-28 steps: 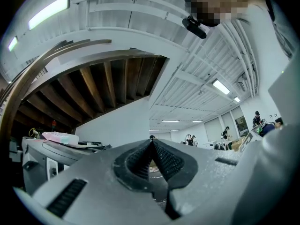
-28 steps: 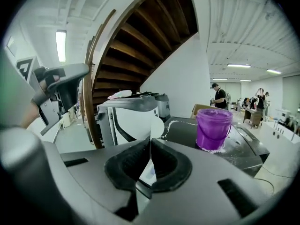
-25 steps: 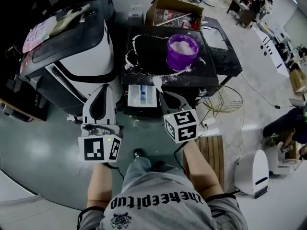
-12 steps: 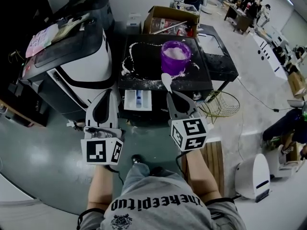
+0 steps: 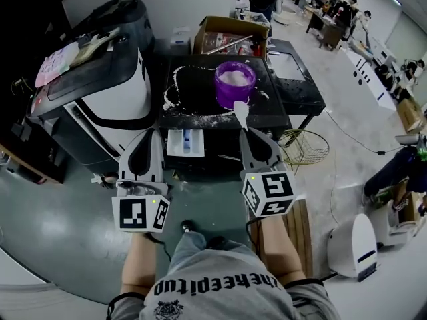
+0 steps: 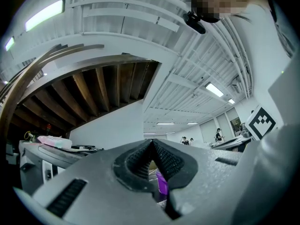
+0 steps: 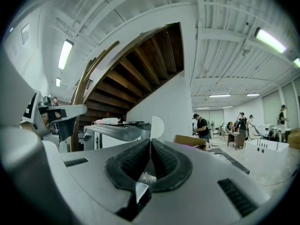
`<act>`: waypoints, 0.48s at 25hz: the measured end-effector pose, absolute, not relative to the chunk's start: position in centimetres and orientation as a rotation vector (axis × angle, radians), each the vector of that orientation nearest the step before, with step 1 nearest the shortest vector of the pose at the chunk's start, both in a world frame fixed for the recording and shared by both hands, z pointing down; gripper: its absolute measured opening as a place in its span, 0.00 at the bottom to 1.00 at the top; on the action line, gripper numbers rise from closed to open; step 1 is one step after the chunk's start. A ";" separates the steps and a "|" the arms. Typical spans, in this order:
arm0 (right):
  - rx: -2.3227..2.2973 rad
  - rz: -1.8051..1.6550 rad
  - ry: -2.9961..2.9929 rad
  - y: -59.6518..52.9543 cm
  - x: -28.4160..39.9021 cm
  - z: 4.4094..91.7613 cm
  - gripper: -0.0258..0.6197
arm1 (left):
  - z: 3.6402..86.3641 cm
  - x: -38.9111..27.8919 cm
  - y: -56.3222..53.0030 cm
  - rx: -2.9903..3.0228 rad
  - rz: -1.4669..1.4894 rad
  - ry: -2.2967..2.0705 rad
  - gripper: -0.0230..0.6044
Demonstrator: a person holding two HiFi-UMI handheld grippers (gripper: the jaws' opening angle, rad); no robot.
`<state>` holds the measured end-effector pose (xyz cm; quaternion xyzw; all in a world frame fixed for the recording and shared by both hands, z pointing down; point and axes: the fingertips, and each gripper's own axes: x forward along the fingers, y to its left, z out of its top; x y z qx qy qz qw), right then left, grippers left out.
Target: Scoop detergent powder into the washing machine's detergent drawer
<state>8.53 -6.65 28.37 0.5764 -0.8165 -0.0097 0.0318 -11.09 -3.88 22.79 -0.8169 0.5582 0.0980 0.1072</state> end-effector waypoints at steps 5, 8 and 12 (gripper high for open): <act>1.837 -0.072 -2.499 -5.3 10.4 27.6 0.05 | 22.5 -10.0 -3.1 -2.408 0.298 1.623 0.04; 1.861 -0.110 -2.486 -4.4 11.3 26.9 0.05 | 22.3 -9.2 -2.7 -2.414 0.303 1.609 0.04; 1.891 -0.146 -2.481 -3.3 12.4 26.2 0.05 | 22.1 -8.1 -2.2 -2.425 0.308 1.593 0.04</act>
